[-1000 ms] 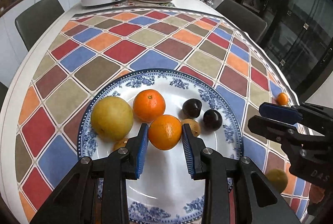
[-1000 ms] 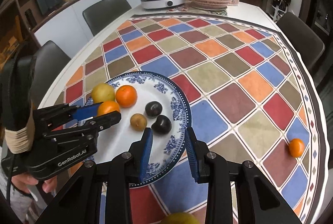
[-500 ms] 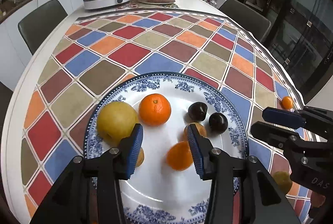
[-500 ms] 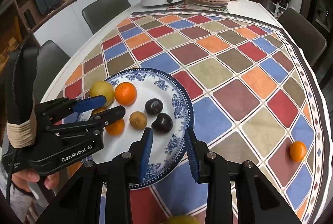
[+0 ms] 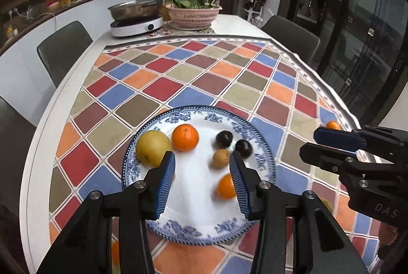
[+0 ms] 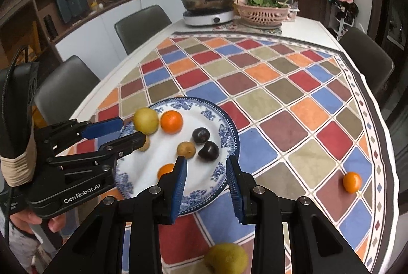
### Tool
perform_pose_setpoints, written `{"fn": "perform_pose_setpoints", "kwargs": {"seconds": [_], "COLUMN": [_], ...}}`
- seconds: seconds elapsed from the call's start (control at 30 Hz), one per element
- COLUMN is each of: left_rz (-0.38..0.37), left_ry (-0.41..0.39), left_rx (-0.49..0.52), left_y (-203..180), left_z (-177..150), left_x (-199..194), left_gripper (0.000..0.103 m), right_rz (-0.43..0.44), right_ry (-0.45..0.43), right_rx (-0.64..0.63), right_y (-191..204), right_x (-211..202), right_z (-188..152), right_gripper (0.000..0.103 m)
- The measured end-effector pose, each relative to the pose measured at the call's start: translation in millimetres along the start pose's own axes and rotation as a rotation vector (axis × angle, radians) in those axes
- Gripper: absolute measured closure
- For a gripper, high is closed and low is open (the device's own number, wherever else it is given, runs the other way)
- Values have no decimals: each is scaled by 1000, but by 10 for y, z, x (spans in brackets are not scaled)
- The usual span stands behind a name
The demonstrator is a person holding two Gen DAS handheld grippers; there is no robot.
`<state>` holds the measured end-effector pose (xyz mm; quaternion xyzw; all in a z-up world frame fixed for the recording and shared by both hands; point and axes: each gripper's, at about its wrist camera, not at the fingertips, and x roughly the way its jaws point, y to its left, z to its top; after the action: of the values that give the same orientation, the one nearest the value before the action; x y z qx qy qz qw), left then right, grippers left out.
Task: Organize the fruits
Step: 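Withdraw both open tools from the plate toward the remaining fruits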
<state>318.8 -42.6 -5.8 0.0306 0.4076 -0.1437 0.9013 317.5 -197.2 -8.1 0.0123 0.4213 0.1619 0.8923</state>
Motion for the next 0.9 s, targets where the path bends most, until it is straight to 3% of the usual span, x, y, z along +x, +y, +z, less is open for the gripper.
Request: {"fn": "perform_pose_setpoints", "kwargs": {"seconds": [0.5,0.6,0.9], "left_rz": [-46,-61,-86], "left_ry": [-94,-94,-80], "left_rx": [-37,-34,-25], "left_y": [-391,-472,-740], "left_z": [-166,-232,-424], "left_x": [-642,-679,-708], "left_gripper": [59,59,55], "right_rz": [32,35,-5], "right_ry": [-98,-112,-131], "right_rx": [-23,-20,-47], "right_y": [-18,-41,-141], "right_x": [-632,-723,-932], "right_z": [-191,-260,-490], "right_gripper": [70,63,57]}}
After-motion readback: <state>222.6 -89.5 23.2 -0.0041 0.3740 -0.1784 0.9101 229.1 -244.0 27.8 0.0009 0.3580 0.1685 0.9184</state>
